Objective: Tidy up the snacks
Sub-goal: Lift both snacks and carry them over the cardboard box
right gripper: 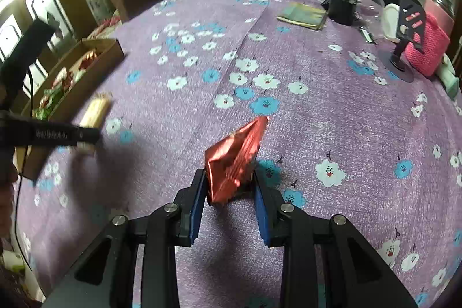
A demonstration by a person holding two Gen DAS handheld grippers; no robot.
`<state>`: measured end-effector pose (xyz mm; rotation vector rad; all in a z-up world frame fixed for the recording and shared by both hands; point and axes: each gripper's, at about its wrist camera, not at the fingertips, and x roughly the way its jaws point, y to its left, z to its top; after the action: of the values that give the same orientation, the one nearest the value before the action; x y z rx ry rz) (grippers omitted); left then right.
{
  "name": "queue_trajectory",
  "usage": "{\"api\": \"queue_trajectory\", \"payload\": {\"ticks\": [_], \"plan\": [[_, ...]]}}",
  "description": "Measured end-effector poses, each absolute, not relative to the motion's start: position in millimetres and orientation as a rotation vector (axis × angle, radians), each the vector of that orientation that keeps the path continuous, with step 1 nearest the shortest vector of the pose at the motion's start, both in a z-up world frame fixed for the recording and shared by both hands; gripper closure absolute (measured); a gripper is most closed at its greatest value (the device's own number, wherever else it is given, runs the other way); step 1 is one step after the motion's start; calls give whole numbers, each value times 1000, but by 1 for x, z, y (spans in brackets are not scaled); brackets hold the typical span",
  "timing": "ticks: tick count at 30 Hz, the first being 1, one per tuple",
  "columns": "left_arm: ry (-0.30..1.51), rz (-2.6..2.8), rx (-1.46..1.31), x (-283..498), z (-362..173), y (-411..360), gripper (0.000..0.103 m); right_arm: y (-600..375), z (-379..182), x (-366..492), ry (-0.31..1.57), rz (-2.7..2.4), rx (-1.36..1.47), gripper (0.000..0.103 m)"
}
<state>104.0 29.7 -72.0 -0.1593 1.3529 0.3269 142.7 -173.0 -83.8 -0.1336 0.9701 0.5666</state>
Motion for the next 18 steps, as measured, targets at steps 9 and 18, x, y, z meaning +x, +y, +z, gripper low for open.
{"api": "queue_trajectory", "payload": {"ticks": [9,18], "plan": [[1384,253,-160,89,-71,38,67,-174,-75,122,960,552,-131,66],[1405,232,-185,95,-77,52,65,-162,-90,142,1000,486,-226,47]]}}
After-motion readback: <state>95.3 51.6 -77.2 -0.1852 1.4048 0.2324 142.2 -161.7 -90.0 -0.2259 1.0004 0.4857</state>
